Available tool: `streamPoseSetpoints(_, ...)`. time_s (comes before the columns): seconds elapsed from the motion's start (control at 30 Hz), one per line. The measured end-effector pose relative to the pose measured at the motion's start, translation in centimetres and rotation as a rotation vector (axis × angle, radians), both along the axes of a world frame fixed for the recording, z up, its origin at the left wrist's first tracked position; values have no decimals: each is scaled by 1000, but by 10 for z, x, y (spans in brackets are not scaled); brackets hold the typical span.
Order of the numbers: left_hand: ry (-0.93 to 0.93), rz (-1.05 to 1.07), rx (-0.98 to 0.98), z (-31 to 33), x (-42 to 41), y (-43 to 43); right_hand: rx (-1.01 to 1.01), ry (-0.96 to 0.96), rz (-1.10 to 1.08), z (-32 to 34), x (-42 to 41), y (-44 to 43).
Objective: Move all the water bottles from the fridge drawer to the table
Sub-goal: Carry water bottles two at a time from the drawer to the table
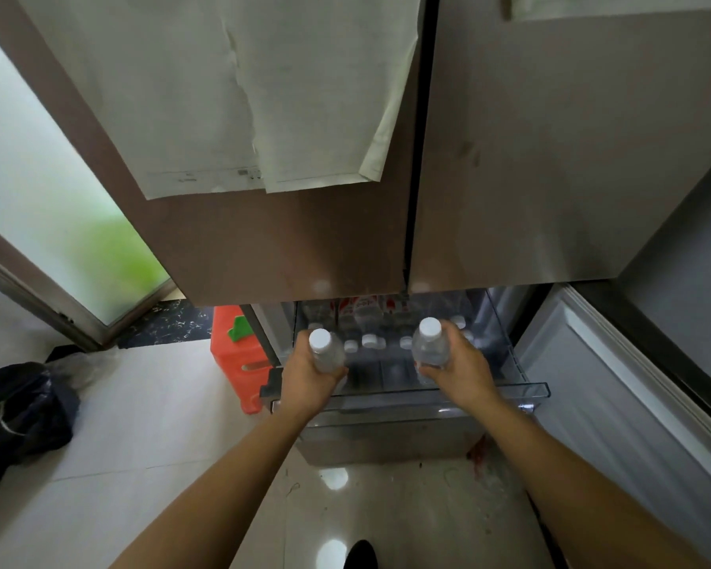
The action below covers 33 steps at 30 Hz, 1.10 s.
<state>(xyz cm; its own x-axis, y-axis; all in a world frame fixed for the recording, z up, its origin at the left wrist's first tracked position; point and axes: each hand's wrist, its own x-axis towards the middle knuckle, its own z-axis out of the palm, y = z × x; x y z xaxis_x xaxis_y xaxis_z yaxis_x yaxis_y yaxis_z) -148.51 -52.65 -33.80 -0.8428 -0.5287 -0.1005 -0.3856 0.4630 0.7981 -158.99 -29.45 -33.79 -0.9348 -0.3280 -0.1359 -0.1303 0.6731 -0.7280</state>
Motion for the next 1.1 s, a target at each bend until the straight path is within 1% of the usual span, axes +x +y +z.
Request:
streamPoseSetpoints(0.1,140,34,-12,27,17,9,-43,132,96,20,15,5)
streamPoseSetpoints(0.2,264,135,-19,61,42,23,-109,294,214,42,34,3)
streamPoseSetpoints(0.33,362,283,-70,105,103,39,-287,454,325,67,70,-17)
streamPoseSetpoints(0.43,345,385,-152,122,168,44,-432,452,390,80,110,-46)
streamPoseSetpoints(0.53,278,458,-265,130,236,32,-522,388,454,91,161,-76)
streamPoseSetpoints(0.6,230,535,-269,137,281,22,-568,348,501,98,197,-94)
streamPoseSetpoints(0.67,228,622,-259,142,328,11,-577,339,582,104,236,-112)
streamPoseSetpoints(0.83,238,798,-329,157,457,-13,-548,479,850,116,343,-167)
streamPoseSetpoints(1.0,256,962,-426,163,615,-45,-570,482,979,124,478,-237)
streamPoseSetpoints(1.1,254,1041,-467,166,717,-66,-569,515,1053,126,570,-286)
